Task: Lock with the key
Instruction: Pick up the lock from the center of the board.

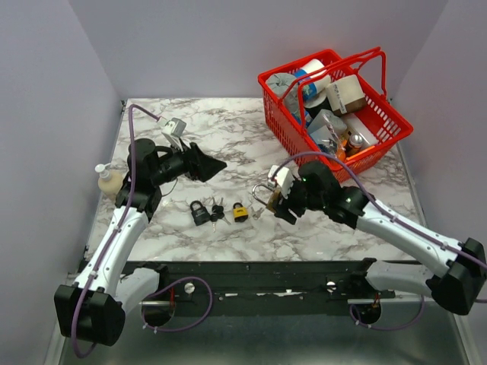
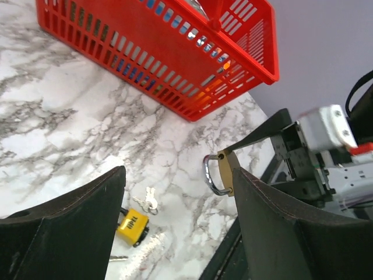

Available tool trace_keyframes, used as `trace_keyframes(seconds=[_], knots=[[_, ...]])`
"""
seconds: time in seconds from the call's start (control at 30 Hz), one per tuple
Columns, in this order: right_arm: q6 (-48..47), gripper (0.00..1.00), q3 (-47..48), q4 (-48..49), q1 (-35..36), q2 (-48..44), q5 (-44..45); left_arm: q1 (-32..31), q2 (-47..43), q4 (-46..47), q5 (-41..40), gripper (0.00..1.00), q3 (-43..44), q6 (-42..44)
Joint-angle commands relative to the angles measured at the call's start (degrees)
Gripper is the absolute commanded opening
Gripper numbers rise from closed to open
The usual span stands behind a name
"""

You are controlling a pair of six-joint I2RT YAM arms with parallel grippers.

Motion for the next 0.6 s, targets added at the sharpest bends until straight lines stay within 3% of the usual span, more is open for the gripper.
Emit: trace_keyframes(seconds=[0.0, 0.33, 0.57], knots=[[-14.55, 0.01, -2.04, 7.09, 0.89, -8.00, -3.62, 0.02, 0.72, 0.63, 7.66, 0.81, -0.86, -5.77], [-32.30, 0.01, -4.15, 15.53, 1.59, -15.74, -4.94, -6.65, -0.24, 3.61, 10.76, 0.80, -1.56, -10.78], [-40.22, 0.01, -7.23, 20.54, 1.77, -19.78, -9.77, -12.63, -0.50, 6.70, 11.55, 0.74, -0.16, -9.48]])
